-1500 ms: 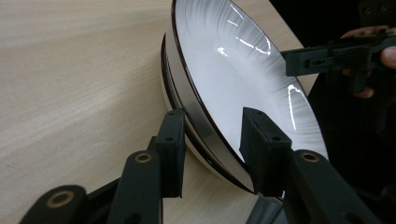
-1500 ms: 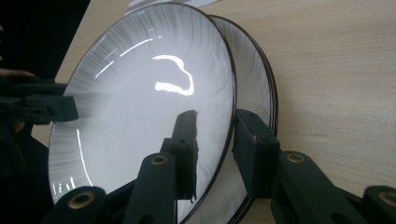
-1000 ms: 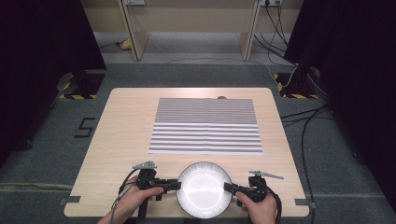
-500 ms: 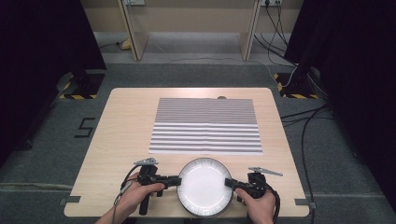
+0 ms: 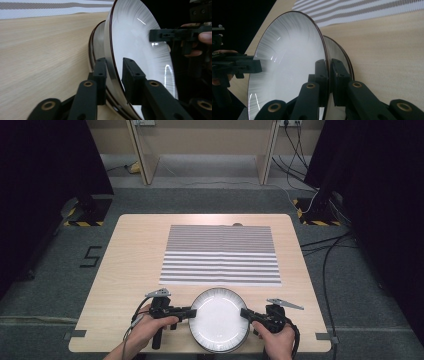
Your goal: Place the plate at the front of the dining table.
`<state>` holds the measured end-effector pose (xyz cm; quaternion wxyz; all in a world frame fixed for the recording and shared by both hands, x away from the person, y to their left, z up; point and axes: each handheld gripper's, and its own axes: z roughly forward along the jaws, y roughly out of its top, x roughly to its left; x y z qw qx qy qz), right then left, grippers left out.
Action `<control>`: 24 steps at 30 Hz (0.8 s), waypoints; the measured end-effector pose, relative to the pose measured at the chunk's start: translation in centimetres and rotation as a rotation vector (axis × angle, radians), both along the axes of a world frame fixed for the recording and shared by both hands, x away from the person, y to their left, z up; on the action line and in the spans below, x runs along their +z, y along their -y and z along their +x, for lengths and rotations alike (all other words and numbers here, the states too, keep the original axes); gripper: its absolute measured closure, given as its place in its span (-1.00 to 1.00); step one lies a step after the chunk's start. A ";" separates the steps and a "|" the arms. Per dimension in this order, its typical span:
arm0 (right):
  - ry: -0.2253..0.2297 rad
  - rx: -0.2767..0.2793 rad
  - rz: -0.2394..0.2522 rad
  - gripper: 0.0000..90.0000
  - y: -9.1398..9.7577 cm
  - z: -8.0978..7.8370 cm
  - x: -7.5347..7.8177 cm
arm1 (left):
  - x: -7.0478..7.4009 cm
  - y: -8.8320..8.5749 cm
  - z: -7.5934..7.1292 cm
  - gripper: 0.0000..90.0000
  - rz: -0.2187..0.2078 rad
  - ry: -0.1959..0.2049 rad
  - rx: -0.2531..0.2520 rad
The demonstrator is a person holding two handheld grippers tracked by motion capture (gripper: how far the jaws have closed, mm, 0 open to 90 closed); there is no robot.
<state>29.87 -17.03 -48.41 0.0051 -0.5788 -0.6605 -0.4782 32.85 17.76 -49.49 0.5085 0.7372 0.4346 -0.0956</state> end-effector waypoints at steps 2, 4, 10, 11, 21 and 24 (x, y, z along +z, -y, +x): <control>0.031 -0.002 -0.008 0.89 -0.2 -0.1 0.2 | 0.1 0.2 0.0 0.55 0.009 0.009 -0.006; 0.045 0.000 -0.010 0.89 -0.2 -0.1 0.2 | 0.2 0.4 0.1 0.57 0.023 0.014 -0.014; 0.098 0.002 -0.026 0.89 -0.1 -0.3 0.3 | 0.4 0.7 0.4 0.69 0.067 0.032 -0.035; 0.094 0.005 -0.026 0.89 0.0 -0.3 0.3 | 0.4 0.8 0.4 0.69 0.072 0.036 -0.037; -0.002 0.087 -0.027 0.69 0.3 -0.6 0.1 | 0.3 1.1 0.0 0.71 0.084 0.075 -0.020; 0.008 0.058 -0.026 0.77 0.6 -1.3 0.1 | 0.3 1.1 -0.1 0.71 0.087 0.077 -0.017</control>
